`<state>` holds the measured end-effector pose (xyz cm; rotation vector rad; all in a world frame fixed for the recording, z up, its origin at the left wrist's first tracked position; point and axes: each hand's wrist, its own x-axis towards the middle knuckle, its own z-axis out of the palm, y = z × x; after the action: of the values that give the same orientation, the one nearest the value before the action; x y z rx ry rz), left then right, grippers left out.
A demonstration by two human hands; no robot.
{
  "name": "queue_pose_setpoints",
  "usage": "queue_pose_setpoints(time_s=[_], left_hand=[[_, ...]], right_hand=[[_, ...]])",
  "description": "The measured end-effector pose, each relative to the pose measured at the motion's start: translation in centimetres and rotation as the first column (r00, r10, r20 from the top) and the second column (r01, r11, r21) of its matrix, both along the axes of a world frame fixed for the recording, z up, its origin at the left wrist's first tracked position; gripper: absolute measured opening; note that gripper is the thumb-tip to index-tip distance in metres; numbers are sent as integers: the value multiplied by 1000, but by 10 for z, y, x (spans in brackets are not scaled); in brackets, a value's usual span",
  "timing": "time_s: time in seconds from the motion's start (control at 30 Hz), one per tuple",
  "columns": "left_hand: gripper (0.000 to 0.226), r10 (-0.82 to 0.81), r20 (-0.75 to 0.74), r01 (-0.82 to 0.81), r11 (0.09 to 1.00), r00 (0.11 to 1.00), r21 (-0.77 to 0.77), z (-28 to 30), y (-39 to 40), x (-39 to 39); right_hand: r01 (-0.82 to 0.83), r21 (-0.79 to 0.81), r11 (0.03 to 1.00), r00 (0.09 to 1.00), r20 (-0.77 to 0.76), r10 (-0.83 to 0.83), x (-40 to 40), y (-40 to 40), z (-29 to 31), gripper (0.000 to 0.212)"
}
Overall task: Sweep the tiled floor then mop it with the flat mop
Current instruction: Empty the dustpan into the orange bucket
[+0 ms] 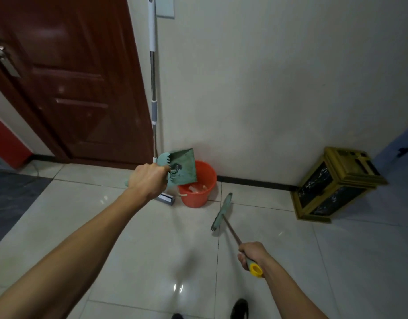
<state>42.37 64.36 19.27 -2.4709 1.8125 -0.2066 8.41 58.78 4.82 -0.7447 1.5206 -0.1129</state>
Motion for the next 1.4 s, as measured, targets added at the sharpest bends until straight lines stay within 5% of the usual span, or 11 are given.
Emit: queue_pose_setpoints(time_s=[0.3, 0.7, 1.03, 1.4], left_hand=[[21, -185, 112, 158, 965, 976, 210, -18, -77, -33], [22, -451, 142, 337, 810, 881, 480, -54, -145, -99], [20, -431, 221, 290, 831, 875, 474, -24, -195, -121], [22, -481, 168, 341, 789, 860, 510, -55, -184, -170]], right_hand=[[-72, 38, 997, 997, -7, 72, -7, -76, -22, 9], [-182, 96, 979, 983, 31, 180, -24, -154, -53, 12], [-177, 111, 978, 984, 54, 172, -48, -186, -51, 10], [-157, 94, 983, 987, 41, 154, -69, -176, -57, 6]])
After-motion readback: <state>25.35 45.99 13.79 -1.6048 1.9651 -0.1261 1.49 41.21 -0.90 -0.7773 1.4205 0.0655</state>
